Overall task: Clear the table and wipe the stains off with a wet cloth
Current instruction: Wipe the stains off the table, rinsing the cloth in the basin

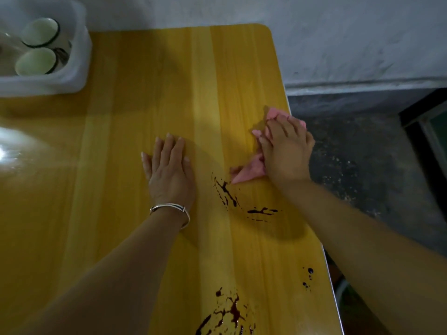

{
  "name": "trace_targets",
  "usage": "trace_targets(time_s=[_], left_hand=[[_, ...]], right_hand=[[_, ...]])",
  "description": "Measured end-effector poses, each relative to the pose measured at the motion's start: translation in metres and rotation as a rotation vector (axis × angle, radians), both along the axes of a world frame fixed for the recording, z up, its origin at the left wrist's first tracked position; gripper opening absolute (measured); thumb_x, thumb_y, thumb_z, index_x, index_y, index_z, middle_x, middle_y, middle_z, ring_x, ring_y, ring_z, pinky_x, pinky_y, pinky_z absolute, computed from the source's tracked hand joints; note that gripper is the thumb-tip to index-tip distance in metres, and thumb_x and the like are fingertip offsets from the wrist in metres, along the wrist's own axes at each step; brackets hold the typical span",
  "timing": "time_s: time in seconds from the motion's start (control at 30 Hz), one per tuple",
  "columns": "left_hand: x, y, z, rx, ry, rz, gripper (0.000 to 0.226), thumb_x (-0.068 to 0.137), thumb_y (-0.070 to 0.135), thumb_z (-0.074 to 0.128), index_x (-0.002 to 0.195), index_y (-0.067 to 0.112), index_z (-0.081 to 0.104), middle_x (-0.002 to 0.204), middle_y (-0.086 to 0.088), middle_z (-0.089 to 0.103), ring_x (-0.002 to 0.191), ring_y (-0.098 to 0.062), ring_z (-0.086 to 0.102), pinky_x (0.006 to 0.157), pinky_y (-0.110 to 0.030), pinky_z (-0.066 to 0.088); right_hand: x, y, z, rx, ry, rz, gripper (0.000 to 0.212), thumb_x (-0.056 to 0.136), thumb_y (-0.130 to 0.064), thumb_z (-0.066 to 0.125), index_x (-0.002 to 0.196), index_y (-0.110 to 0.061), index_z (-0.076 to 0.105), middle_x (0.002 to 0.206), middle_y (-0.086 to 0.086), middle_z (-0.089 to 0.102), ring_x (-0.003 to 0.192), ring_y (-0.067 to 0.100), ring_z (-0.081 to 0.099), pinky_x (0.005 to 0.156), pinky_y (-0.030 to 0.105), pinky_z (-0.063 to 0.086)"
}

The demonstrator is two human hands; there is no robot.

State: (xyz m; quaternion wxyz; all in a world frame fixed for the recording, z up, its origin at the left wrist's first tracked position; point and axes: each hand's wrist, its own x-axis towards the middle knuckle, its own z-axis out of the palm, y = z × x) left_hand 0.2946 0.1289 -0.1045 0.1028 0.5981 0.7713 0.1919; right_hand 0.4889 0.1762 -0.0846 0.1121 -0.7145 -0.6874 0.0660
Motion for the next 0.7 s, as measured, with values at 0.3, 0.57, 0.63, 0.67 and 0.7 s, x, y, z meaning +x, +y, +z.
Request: trace_targets(time_s=[0.3, 0.57, 0.63, 0.67, 0.7], left_hand=[[-0.006, -0.001, 0.008, 0.13, -0.323, 0.095, 0.044, 0.093, 0.015, 0.027, 0.133, 0.01, 0.045, 0.145, -0.005, 0.039, 0.138, -0.016, 0.028, 0.117, -0.029, 0.003], [-0.007, -0.003, 0.013, 0.124, -0.408, 0.135, 0.038, 0.098, 0.009, 0.032, 0.132, 0.015, 0.047, 0.146, 0.002, 0.037, 0.128, 0.004, 0.018, 0.116, -0.024, 0.003], [-0.007, -0.002, 0.013, 0.127, -0.421, 0.132, 0.037, 0.097, 0.006, 0.034, 0.13, 0.013, 0.049, 0.144, -0.001, 0.04, 0.136, -0.007, 0.027, 0.115, -0.022, 0.002], [-0.008, -0.002, 0.014, 0.124, -0.426, 0.129, 0.037, 0.096, 0.004, 0.034, 0.129, 0.011, 0.05, 0.143, -0.002, 0.041, 0.136, -0.012, 0.03, 0.114, -0.021, 0.002], [-0.009, -0.002, 0.015, 0.118, -0.435, 0.126, 0.037, 0.096, 0.003, 0.035, 0.128, 0.011, 0.051, 0.143, -0.003, 0.042, 0.136, -0.015, 0.031, 0.113, -0.019, 0.002]], right_hand=[[-0.092, 0.016, -0.003, 0.05, 0.022, 0.379, 0.039, 0.085, -0.042, 0.038, 0.096, -0.02, 0.068, 0.111, 0.003, 0.065, 0.113, 0.027, 0.056, 0.101, 0.046, 0.033], [-0.023, 0.034, -0.004, 0.02, 0.029, -0.117, 0.039, 0.099, -0.033, 0.035, 0.133, -0.018, 0.047, 0.148, 0.003, 0.036, 0.142, 0.019, 0.016, 0.116, 0.032, 0.009], [-0.059, 0.02, -0.007, 0.072, 0.185, -0.024, 0.029, 0.095, -0.024, 0.041, 0.118, -0.018, 0.059, 0.135, 0.002, 0.048, 0.131, 0.009, 0.024, 0.109, 0.014, 0.007], [-0.078, 0.01, -0.007, 0.09, 0.23, 0.112, 0.024, 0.09, -0.021, 0.047, 0.105, -0.018, 0.065, 0.123, 0.004, 0.057, 0.123, 0.01, 0.032, 0.105, 0.017, 0.011], [-0.094, -0.001, -0.006, 0.083, 0.234, 0.24, 0.022, 0.086, -0.023, 0.049, 0.095, -0.016, 0.068, 0.111, 0.005, 0.063, 0.117, 0.014, 0.042, 0.102, 0.025, 0.016]])
